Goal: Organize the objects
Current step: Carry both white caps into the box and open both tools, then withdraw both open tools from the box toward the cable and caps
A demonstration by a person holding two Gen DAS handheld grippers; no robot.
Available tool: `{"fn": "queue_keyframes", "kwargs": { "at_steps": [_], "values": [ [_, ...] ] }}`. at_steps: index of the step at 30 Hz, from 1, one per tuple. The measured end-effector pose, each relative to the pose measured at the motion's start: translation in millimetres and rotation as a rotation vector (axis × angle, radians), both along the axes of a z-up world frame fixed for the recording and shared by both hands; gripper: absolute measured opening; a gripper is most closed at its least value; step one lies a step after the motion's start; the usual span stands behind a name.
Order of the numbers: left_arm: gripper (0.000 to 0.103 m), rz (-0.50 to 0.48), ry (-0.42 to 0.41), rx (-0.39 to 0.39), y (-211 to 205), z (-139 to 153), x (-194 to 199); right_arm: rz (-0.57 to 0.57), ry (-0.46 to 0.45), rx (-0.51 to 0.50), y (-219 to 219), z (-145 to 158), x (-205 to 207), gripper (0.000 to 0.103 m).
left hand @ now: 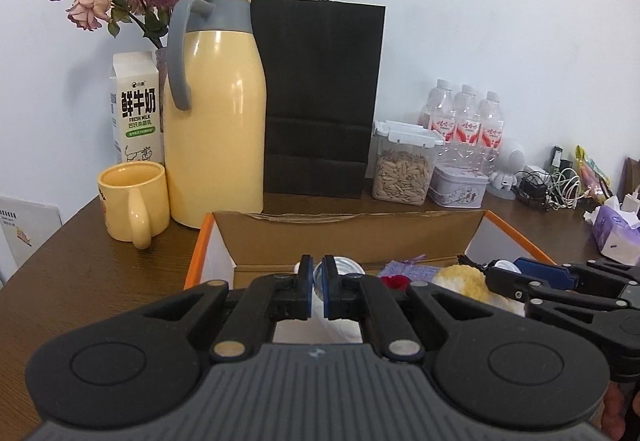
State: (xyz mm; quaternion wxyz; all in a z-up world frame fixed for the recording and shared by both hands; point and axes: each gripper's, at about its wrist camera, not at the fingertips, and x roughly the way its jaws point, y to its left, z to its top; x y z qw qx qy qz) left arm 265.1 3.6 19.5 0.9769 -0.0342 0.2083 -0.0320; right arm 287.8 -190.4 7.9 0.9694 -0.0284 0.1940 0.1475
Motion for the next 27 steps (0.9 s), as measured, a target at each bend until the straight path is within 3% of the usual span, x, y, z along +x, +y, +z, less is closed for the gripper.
{"fn": "queue_keyframes", "kwargs": {
  "at_steps": [2, 3, 4, 7, 9, 13, 27],
  "values": [
    [0.013, 0.013, -0.007, 0.012, -1, 0, -4, -0.005, -0.005, -0.001, 1, 0, -2, 0.028],
    [0.027, 0.019, -0.01, 0.018, -2, 1, -6, -0.012, -0.01, 0.003, 0, 1, -5, 0.028],
    [0.052, 0.024, -0.02, 0.021, -2, 2, -9, -0.017, -0.017, 0.009, -1, 2, -7, 0.029],
    [0.089, 0.046, -0.085, 0.038, -3, 9, -20, -0.024, -0.036, 0.029, -6, 7, -13, 0.053],
    [0.103, 0.064, -0.133, 0.043, -3, 13, -28, -0.03, -0.055, 0.033, -7, 9, -18, 0.079],
    [0.103, 0.084, -0.166, 0.029, -2, 16, -35, -0.032, -0.071, 0.037, -8, 12, -25, 0.102],
    [0.103, 0.07, -0.18, 0.023, -3, 12, -50, -0.031, -0.071, 0.007, -6, 15, -42, 0.103]
  ]
}}
